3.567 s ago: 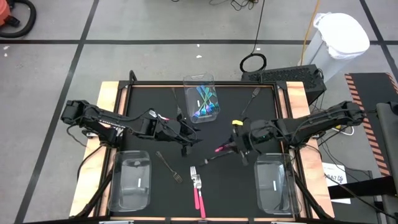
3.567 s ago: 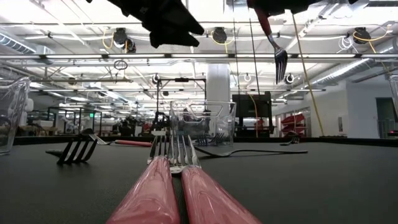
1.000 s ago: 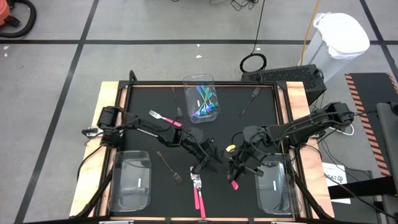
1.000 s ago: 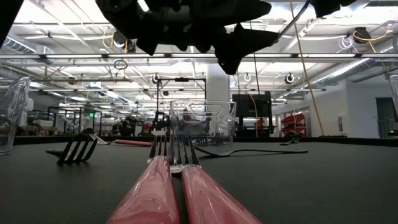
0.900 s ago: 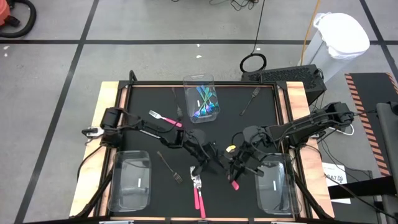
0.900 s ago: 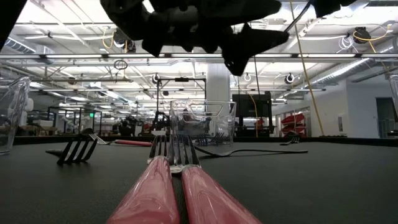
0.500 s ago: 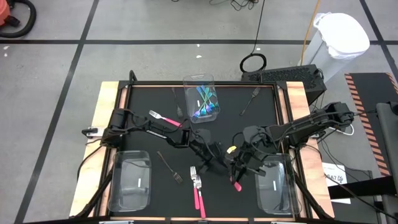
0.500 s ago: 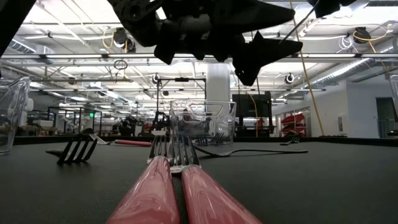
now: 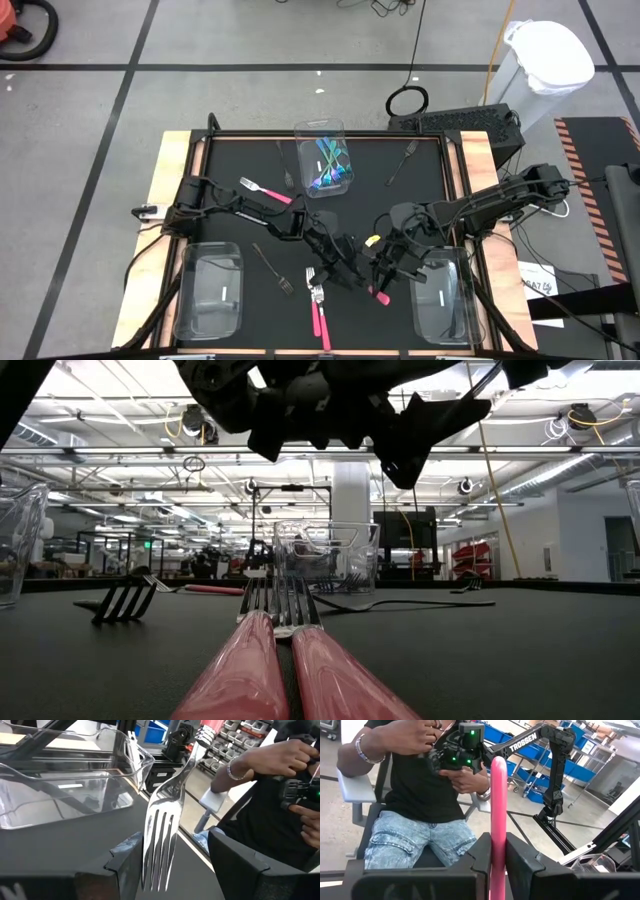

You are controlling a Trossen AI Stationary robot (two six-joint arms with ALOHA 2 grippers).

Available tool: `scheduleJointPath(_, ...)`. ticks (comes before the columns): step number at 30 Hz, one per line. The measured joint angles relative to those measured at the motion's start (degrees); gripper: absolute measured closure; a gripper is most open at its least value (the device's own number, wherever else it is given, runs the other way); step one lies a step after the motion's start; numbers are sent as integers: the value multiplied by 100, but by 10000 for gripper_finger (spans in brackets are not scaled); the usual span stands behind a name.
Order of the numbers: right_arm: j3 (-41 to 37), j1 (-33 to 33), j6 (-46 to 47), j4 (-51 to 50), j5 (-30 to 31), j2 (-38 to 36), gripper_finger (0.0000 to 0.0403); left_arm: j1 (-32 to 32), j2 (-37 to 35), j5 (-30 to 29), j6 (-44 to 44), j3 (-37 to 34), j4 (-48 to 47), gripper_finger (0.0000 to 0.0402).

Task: Sort silverware by color (type)
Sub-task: Put the pink fork into the bottom right transparent bin

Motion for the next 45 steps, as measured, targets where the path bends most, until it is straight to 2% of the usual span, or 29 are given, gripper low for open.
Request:
scheduleJointPath(4,0,0,-32,-54,2,0,369,6,0,-92,-151,0,1,225)
scheduleJointPath(8,0,-4,-64,-65,7,-4,369,89,0,-68,-523,0,14,289)
scheduleJointPath(14,0,4,-160,-93,-13,-4,368,96,0,217,-469,0,17,374)
scheduleJointPath(17,0,7,-152,-98,-15,-2,363,101,0,222,-471,0,17,393)
scheduleJointPath(21,-1,7,105,-97,126,-2,341,155,0,228,-429,0,14,395)
scheduleJointPath(27,-13,-15,747,-107,1140,-38,284,135,-28,374,-449,14,82,398)
scheduleJointPath(34,-13,-4,1151,-156,1906,-106,211,155,-26,268,-523,13,37,398)
scheduleJointPath(36,-13,-4,1273,-384,2376,-239,196,151,-77,198,-540,8,-12,398)
scheduleJointPath(41,-12,7,1713,-1220,4098,-977,178,122,-333,-38,-531,9,12,398)
scheduleJointPath(45,-13,75,2043,-1898,4793,-1616,180,-9,-536,-631,-370,9,-85,398)
